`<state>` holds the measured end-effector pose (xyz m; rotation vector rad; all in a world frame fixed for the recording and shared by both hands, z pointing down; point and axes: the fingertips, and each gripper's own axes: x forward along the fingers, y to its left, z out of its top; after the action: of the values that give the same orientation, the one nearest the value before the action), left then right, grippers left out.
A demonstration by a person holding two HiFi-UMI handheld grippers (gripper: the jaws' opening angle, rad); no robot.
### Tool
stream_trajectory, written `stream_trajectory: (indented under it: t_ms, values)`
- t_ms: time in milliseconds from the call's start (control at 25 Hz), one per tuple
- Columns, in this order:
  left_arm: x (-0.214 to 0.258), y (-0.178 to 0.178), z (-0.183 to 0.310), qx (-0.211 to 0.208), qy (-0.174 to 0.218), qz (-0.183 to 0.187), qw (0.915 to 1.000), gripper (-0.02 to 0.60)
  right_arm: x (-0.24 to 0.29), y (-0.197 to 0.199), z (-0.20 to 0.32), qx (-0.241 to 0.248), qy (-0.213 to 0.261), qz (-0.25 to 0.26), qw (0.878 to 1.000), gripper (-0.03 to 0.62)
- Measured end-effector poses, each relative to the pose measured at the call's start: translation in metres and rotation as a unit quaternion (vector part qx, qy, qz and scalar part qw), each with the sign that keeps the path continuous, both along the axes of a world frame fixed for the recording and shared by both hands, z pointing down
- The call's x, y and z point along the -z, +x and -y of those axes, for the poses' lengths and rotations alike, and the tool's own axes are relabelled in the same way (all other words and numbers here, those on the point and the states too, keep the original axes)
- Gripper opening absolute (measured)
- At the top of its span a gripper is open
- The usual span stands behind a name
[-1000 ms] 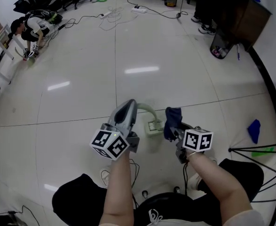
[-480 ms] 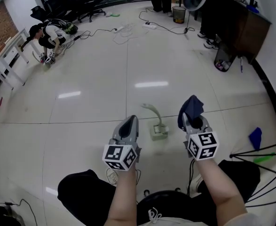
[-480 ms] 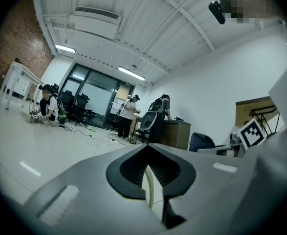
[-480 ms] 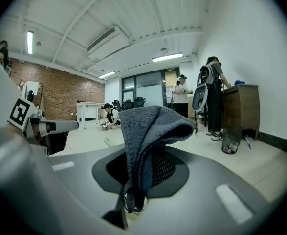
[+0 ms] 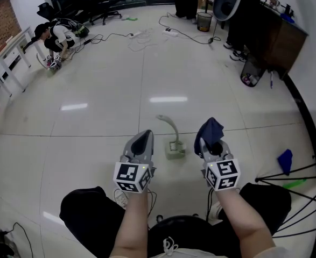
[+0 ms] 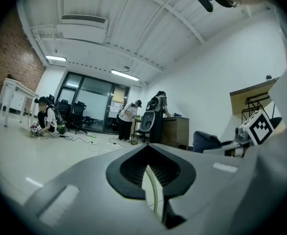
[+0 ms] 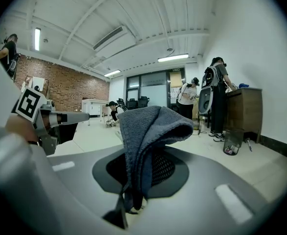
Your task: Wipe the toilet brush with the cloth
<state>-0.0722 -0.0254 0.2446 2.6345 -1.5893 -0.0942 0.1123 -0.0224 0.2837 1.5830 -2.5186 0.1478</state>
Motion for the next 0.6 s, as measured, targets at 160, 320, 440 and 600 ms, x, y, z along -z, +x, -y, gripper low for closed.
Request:
stream_trajectory:
  t_ms: [160,320,440,600]
  values:
    - [0.001,-0.002,-0.001,0.004,0.002,-0.003,1.0000,0.006,-0.008,0.012,-0.003,-0.016,-0.015,0.012,1.000,0.060]
    - [-0.007,0.003,-0.004,-0.002,-0.004,-0.006,1.0000,0.006,-0.016,0.012,-0.005,-0.019,-0.026,0.019,0.999,0.060]
    - [-0.009,0.011,-0.006,-0.011,-0.005,-0.006,0.9999,0.006,-0.018,0.007,-0.005,-0.010,-0.026,0.016,0.999,0.060]
    - [-0.011,0.017,-0.008,-0.020,-0.007,-0.007,0.9998,0.006,-0.019,0.002,-0.005,-0.005,-0.029,0.023,0.999,0.060]
